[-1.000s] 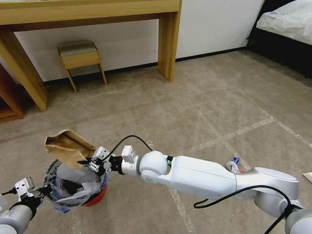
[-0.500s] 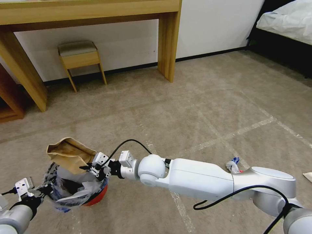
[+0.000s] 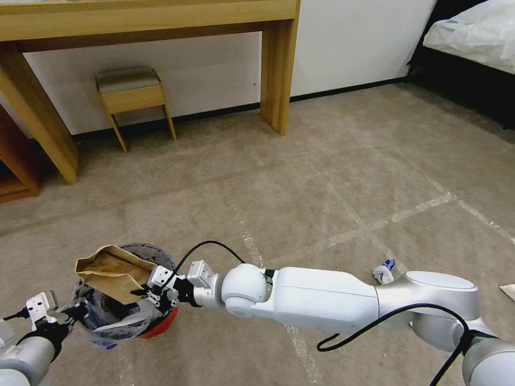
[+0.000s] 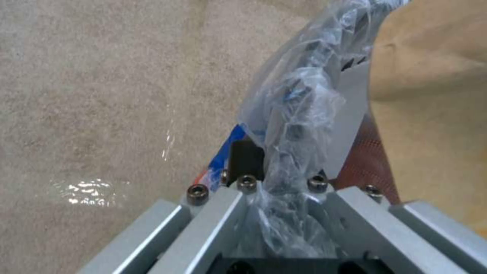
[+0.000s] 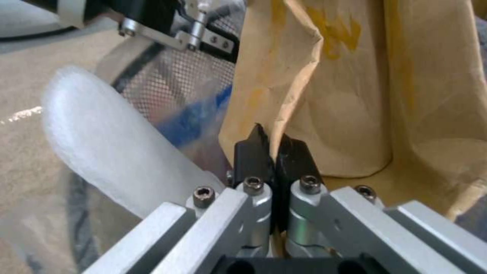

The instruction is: Pick up the trash bin and place the garbage on the floor into it.

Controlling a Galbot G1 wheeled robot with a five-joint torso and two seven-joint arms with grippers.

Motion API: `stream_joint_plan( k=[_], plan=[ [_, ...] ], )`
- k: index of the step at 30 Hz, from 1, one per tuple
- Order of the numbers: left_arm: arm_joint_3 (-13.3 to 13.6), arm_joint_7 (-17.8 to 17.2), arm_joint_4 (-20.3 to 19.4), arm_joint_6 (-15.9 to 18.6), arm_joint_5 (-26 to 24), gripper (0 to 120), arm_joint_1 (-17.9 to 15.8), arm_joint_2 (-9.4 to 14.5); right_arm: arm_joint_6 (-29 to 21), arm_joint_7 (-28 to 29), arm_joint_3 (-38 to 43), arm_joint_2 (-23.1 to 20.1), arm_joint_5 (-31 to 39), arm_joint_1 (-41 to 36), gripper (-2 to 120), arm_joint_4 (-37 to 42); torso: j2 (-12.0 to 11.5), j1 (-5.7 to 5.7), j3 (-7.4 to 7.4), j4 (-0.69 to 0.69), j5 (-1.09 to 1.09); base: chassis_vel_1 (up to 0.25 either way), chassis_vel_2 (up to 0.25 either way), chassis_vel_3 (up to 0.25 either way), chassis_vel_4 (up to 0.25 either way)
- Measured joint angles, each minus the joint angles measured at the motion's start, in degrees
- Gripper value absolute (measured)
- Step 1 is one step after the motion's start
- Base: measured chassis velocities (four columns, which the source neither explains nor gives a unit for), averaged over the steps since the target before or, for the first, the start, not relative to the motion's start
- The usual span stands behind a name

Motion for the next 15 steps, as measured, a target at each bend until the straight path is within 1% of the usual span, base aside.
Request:
stream_joint_plan(
  k=[15],
  plan=[
    [0.2, 0.0, 0.3, 0.0, 0.0, 1, 0.0, 0.0, -0.8, 1.2, 0.0, -0.5, 0.1, -0.3, 0, 0.1, 0.0, 0.0, 0.0, 0.0, 0.0, 0.0, 0.0, 0.0, 0.0]
  ],
)
